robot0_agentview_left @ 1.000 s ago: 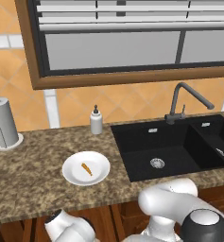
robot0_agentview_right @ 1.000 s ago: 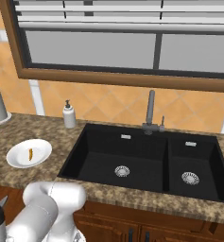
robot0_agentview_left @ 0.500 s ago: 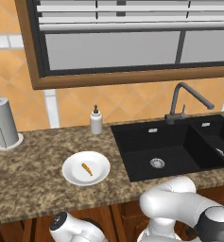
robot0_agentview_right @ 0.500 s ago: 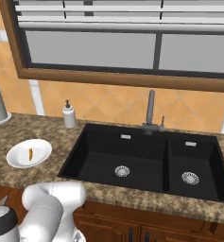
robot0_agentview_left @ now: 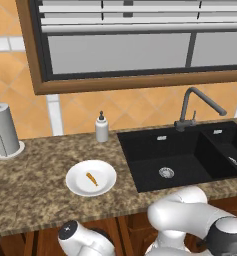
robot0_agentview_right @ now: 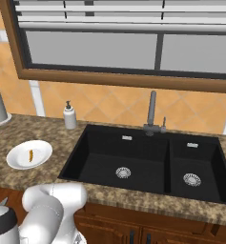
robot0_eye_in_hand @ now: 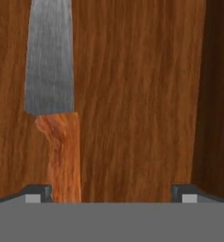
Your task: Pick up the knife from the drawer and place it on the cutting board. Then place the meat from the plate to the cutting board.
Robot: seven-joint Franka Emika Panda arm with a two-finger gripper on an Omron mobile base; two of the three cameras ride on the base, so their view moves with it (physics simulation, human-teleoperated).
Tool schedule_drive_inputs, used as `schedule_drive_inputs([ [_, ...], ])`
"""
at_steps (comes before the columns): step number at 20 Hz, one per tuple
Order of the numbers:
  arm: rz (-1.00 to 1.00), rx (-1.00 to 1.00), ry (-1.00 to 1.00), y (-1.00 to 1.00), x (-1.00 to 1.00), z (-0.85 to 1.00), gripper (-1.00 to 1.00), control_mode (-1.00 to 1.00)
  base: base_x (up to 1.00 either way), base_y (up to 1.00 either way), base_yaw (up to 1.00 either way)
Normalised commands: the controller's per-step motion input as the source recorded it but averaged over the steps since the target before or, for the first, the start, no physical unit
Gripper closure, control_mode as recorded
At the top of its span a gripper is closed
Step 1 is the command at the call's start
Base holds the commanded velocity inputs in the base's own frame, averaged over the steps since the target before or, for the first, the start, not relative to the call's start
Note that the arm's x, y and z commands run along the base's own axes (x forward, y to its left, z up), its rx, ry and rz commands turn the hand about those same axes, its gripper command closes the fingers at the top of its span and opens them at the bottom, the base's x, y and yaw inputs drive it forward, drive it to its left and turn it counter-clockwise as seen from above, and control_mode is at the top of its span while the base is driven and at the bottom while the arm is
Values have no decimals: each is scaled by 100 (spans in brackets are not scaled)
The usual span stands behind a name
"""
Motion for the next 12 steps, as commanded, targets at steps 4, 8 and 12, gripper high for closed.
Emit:
schedule_drive_inputs([
  [4,0,2,0,36,10,-23,-100,-100,0,0,0],
  [8,0,1,6,34,2,-15,-100,-100,0,0,0],
  [12,0,0,7,17,2,-20,-100,-100,0,0,0],
])
